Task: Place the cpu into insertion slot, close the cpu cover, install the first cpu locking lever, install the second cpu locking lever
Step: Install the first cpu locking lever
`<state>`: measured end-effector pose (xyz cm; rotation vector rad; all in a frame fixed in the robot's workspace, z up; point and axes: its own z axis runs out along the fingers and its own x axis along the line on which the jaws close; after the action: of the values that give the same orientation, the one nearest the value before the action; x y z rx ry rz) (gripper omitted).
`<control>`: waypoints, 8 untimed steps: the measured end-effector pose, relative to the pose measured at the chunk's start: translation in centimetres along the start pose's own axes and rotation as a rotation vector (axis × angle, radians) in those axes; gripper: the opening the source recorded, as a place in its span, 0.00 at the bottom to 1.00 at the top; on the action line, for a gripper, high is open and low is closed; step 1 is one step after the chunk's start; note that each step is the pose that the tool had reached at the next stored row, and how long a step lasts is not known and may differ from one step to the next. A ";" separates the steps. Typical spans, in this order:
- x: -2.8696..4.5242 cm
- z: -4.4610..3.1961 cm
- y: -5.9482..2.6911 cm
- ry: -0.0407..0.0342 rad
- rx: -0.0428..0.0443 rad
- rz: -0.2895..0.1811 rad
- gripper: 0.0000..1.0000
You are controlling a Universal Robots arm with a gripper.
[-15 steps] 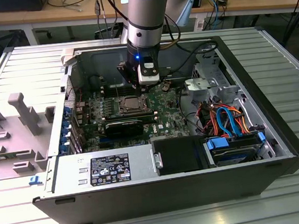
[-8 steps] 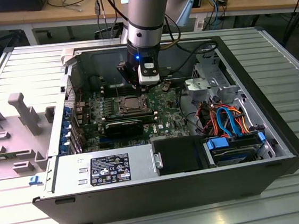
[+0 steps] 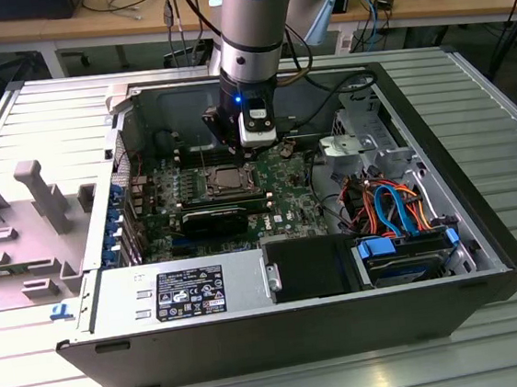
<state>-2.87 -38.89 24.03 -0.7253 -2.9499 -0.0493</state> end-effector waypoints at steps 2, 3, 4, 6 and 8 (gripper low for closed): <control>0.00 0.00 -0.01 0.0002 -0.0001 -0.001 0.11; -0.01 0.00 -0.01 0.0002 -0.0003 -0.001 0.11; -0.01 0.00 -0.02 0.0003 -0.0003 -0.002 0.11; -0.01 0.00 -0.03 0.0004 -0.0005 -0.003 0.11; -0.02 0.00 -0.04 0.0007 -0.0008 -0.004 0.11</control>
<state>-2.87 -38.94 24.03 -0.7188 -2.9510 -0.0510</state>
